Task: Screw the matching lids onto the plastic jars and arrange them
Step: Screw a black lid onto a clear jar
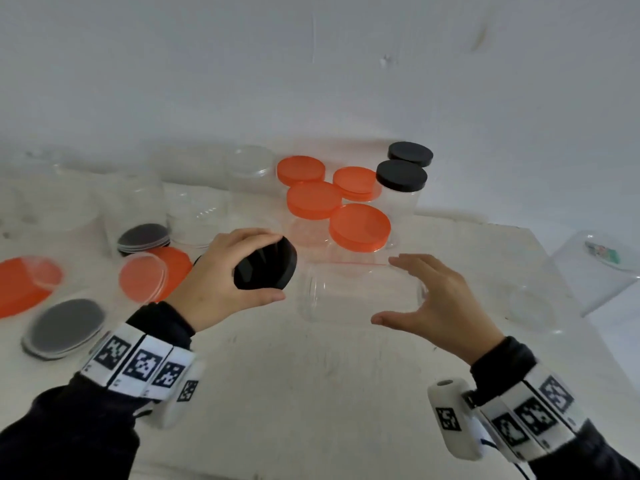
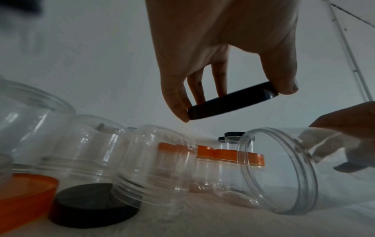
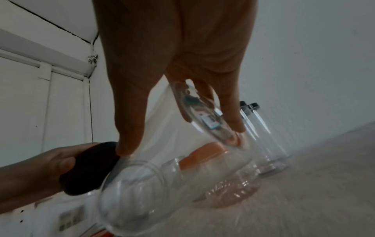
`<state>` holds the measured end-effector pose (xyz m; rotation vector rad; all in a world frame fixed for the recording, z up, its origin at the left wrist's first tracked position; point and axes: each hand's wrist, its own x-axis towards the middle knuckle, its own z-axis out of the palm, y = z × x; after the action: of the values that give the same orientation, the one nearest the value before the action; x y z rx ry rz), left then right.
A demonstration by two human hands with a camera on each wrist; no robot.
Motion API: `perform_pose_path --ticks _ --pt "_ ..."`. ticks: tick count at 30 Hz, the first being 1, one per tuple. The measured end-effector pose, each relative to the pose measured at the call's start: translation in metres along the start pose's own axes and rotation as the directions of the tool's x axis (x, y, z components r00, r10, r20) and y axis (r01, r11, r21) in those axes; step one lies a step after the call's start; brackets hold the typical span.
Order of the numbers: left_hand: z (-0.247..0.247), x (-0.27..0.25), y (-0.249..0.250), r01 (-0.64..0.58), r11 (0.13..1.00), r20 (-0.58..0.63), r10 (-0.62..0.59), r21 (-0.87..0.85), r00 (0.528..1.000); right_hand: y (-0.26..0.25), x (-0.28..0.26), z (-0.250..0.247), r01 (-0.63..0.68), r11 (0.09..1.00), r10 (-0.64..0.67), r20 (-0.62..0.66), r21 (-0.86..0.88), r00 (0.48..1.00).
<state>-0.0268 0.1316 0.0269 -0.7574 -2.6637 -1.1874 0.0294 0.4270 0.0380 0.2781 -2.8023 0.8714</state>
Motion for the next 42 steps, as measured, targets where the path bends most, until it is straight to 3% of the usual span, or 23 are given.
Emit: perform_pose_path --ticks 12,24,31,36,42 --pt "-0.023 -0.024 -0.012 0.039 0.999 -0.088 -0.039 -0.006 0.995 -0.01 0.01 0.035 -0.106 0.993 0.102 0.084 0.05 0.991" --pt "-0.025 -0.024 -0.007 0.021 0.998 -0.089 -0.027 -0.064 0.996 -0.026 0.01 0.049 -0.163 0.987 0.162 0.123 -0.004 0.979" --pt "-0.02 -0.01 0.0 -0.074 0.994 -0.102 0.066 -0.078 0.993 -0.025 0.014 0.064 -0.26 0.936 0.228 0.153 0.239 0.962" --pt "-0.016 0.005 0.012 -0.047 0.986 -0.125 0.026 -0.163 0.992 -0.017 0.017 0.07 -0.245 0.932 0.19 0.217 0.267 0.958" --pt "-0.001 0.025 0.024 -0.196 0.971 -0.112 0.182 -0.135 0.977 -0.012 0.014 0.069 -0.27 0.89 0.158 0.308 0.367 0.938"
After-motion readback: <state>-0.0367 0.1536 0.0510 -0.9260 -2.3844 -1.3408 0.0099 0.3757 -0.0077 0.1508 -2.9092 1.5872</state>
